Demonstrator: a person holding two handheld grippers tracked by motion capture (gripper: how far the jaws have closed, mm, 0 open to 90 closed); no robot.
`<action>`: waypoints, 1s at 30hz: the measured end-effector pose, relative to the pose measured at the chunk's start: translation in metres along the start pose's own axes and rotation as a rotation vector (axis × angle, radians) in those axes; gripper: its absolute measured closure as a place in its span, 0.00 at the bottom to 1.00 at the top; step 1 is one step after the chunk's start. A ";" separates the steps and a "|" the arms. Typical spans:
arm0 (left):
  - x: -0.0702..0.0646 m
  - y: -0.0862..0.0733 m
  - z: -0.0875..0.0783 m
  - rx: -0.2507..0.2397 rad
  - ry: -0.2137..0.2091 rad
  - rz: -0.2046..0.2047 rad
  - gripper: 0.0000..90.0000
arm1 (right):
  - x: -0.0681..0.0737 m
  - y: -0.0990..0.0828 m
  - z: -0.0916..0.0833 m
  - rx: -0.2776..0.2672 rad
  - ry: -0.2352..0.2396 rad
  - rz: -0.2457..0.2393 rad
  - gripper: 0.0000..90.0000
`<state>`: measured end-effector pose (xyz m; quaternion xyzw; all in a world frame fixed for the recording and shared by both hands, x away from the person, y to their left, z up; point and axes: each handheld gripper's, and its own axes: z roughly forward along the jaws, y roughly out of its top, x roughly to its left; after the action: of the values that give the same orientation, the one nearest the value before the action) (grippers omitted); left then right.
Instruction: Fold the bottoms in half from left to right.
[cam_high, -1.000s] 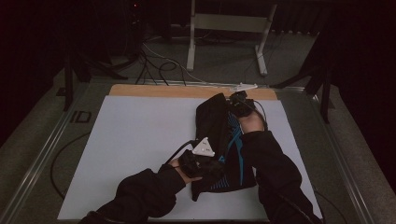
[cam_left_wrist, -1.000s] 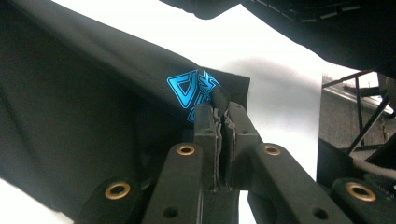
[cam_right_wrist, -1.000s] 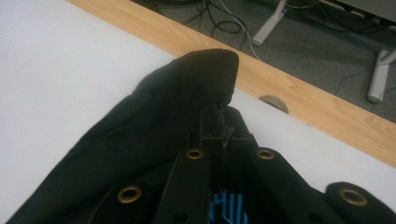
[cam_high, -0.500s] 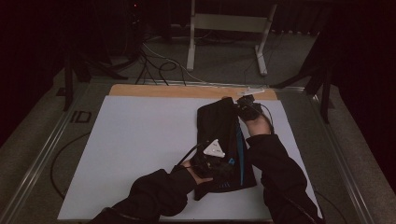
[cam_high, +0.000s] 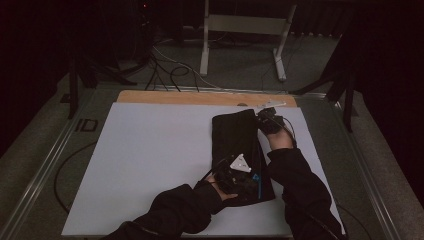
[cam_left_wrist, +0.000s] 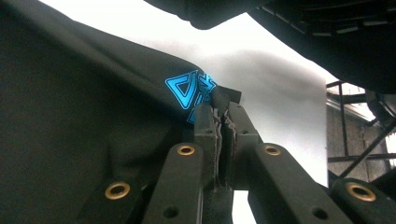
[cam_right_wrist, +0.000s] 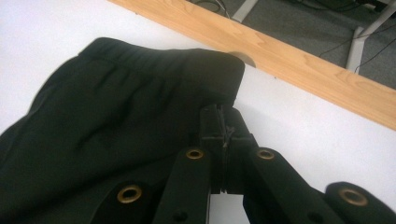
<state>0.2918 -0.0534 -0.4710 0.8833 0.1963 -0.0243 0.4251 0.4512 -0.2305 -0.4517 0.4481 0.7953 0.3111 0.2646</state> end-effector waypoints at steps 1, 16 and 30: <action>0.000 0.000 0.003 0.002 0.002 0.000 0.95 | -0.001 -0.001 0.002 0.002 -0.002 0.003 1.00; 0.004 -0.005 0.028 0.060 -0.003 -0.028 0.95 | -0.005 -0.020 0.020 0.073 -0.041 -0.024 1.00; 0.001 -0.005 0.035 0.072 -0.015 -0.043 0.88 | -0.002 -0.019 0.020 0.082 -0.051 -0.016 0.99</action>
<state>0.2957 -0.0769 -0.4969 0.8933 0.2111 -0.0470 0.3940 0.4552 -0.2352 -0.4787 0.4599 0.8039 0.2646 0.2689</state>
